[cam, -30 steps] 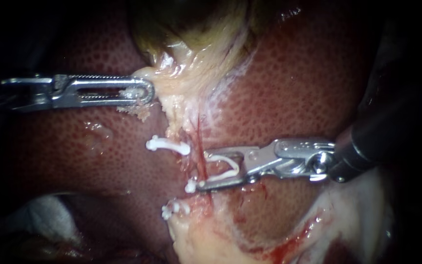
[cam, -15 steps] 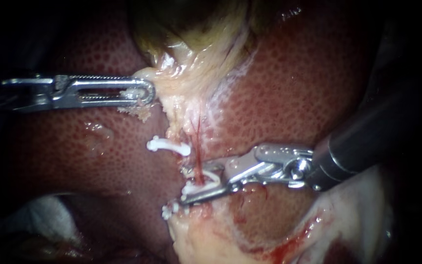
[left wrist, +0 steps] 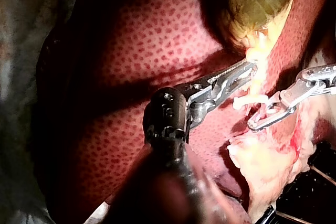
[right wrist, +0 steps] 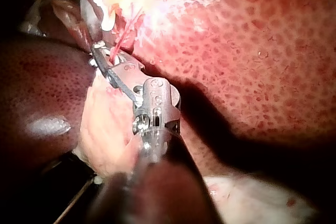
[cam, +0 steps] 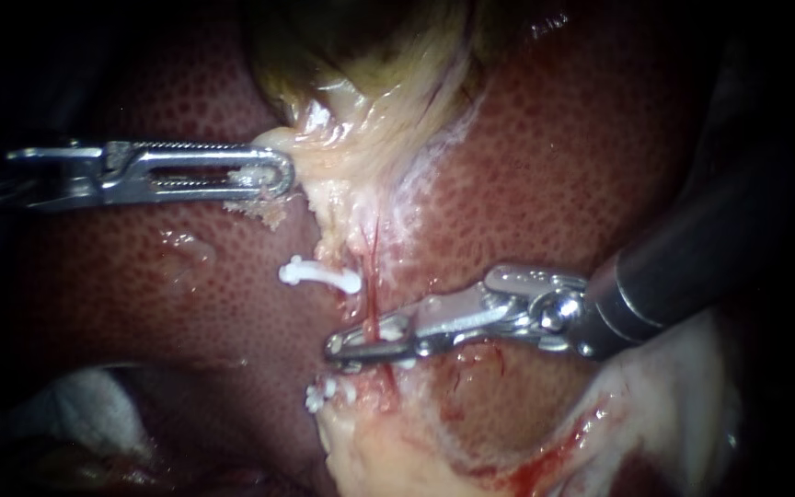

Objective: Clipping second clip right tube

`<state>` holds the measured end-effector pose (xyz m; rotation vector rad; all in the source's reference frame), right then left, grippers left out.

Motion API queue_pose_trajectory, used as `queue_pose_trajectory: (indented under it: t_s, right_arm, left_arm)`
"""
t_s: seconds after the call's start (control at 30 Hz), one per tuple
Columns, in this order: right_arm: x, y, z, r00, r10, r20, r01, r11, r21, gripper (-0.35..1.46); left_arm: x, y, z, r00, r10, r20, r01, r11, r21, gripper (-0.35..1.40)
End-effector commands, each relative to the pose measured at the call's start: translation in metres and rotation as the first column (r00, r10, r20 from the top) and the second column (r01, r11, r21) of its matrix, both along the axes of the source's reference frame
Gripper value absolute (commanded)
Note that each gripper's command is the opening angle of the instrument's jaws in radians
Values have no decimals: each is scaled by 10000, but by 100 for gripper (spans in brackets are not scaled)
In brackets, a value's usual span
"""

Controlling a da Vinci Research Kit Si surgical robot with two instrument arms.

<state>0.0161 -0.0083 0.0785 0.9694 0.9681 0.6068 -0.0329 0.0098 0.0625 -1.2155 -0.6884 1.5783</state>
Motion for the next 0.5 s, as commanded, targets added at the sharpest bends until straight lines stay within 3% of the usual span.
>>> queue_pose_trajectory:
  t_s: [0.03, 0.5]
  right_arm:
    - [-2, -2, -1, 10000, -5, -34, 5, 10000, 47, -35]
    - [-4, -3, -2, 10000, -38, 28, 38, 10000, 89, -35]
  left_arm:
    - [0, 0, 0, 10000, 3, 4, -3, 10000, 1, -35]
    - [0, 1, 2, 10000, 2, 3, -2, 10000, -1, -35]
